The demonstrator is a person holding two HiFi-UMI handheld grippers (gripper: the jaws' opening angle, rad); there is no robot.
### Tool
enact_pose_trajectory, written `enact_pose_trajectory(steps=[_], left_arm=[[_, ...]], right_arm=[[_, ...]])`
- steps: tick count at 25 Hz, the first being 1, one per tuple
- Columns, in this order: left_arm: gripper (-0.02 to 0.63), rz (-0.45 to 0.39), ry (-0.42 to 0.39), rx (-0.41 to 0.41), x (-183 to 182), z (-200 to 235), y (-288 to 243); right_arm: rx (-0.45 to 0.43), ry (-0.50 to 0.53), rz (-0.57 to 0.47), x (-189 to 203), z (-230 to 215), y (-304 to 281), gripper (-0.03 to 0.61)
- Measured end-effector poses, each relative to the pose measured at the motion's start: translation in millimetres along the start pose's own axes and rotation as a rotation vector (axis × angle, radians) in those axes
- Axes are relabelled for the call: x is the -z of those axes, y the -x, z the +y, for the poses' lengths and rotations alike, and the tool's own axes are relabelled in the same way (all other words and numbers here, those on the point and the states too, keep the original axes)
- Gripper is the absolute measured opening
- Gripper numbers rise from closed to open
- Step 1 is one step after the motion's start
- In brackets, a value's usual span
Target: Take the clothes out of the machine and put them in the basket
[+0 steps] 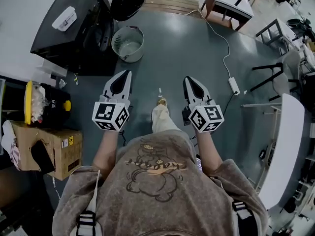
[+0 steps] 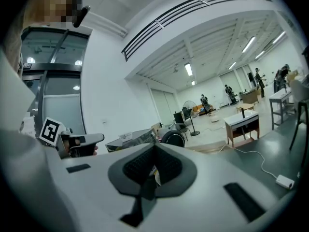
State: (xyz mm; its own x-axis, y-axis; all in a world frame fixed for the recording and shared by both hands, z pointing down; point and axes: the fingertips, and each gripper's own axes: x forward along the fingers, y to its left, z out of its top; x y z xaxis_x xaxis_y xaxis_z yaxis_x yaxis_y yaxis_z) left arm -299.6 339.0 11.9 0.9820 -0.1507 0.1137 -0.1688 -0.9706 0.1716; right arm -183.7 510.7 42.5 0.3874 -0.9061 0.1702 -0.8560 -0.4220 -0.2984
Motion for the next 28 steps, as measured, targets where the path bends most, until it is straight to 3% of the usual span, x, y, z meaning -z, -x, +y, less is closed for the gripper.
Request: enact_pose_trajectory(steps=[15, 22, 28], left_arm=[[0.008, -0.017, -0.005, -0.061, -46, 49, -186], [0.008, -0.008, -0.048, -0.088, -51, 82, -250], [0.008, -0.013, -0.025, -0.083, -48, 120, -317]], right_arm=[[-0.094, -0.003, 0.05, -63, -113, -158, -0.003], [-0.127, 0.014, 0.071, -75, -140, -219, -0.003], [-0.131, 0.029, 0.072, -87, -170, -282, -0.003]])
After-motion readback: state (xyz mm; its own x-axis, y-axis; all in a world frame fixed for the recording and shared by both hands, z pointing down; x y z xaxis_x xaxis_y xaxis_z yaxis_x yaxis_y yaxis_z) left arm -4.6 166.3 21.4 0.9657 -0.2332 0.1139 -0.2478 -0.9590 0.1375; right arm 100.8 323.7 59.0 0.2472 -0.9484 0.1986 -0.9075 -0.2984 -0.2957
